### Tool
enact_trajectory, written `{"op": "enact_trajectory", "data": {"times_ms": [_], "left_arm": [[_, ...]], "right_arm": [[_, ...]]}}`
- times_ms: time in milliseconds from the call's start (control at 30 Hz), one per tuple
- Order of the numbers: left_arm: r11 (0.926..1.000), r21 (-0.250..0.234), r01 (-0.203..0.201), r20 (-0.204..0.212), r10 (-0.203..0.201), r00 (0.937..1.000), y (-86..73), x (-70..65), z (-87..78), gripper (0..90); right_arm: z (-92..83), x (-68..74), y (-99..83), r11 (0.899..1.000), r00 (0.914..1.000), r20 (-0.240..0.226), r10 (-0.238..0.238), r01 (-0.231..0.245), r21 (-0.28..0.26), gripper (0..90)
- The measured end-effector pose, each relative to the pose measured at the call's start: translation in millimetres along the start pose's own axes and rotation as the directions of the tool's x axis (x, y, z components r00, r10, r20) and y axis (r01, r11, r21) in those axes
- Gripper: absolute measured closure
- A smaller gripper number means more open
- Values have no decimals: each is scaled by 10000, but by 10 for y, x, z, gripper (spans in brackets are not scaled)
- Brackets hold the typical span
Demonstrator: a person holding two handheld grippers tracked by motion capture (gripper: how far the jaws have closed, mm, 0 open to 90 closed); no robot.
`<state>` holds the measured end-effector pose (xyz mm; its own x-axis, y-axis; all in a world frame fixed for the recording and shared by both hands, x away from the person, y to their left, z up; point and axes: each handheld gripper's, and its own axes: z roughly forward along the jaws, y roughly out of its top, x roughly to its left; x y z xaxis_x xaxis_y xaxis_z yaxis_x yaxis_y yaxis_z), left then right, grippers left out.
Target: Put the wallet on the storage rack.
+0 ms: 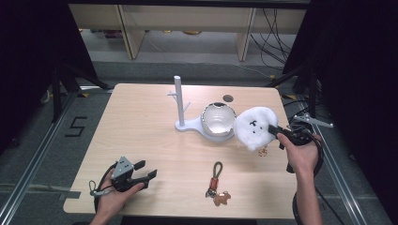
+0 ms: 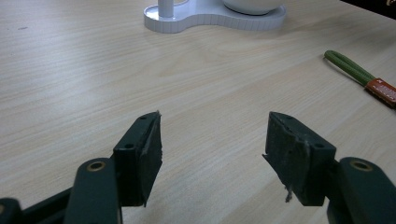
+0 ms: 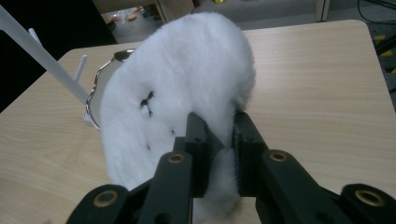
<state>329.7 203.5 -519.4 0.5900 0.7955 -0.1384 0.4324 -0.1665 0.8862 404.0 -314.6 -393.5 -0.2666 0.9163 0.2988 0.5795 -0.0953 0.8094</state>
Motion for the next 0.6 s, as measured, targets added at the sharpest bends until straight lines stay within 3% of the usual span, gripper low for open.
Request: {"op": "enact_trajectory", "data": {"times_ms": [67, 100, 133, 200, 233, 267, 400, 467, 600], "left_arm": [[10000, -25, 11, 14, -10, 10000, -2, 1, 2, 357], [10000, -33, -3, -12, 2, 10000, -5, 5, 2, 357], [10000, -41, -3, -25, 3, 10000, -5, 4, 0, 357], [10000, -94, -26, 11, 26, 10000, -6, 8, 3, 357], [9999, -119, -48, 2, 48, 10000, -3, 9, -2, 357], [9999, -73, -72, -92, 71, 9999, 1, 7, -12, 357], [9999, -147, 5, -119, -7, 9999, 0, 5, -11, 357], [9999, -135, -16, -142, 14, 9999, 0, 8, -15, 356], [9999, -150, -18, -190, 15, 9998, 0, 13, -21, 354]], "right_arm": [[-9, 6, 10, 10000, 9999, 82, -58, 58, 40, 800], [0, -7, 20, 9994, 9995, 67, -324, 325, -132, 800], [-8, 24, 23, 10000, 10000, -25, 86, -86, -51, 800], [-7, 13, 33, 9999, 9999, 28, -146, 146, -47, 800], [0, 19, 40, 9990, 9995, 138, -282, 287, -328, 800], [-7, 47, 40, 9997, 10000, 34, 66, -65, -224, 800], [11, 36, 58, 9989, 9995, -23, -319, 318, -351, 799], [17, 54, 79, 9994, 9994, 12, -335, 335, -98, 799], [33, 112, 87, 9997, 10000, -66, 24, -26, -233, 799]]}}
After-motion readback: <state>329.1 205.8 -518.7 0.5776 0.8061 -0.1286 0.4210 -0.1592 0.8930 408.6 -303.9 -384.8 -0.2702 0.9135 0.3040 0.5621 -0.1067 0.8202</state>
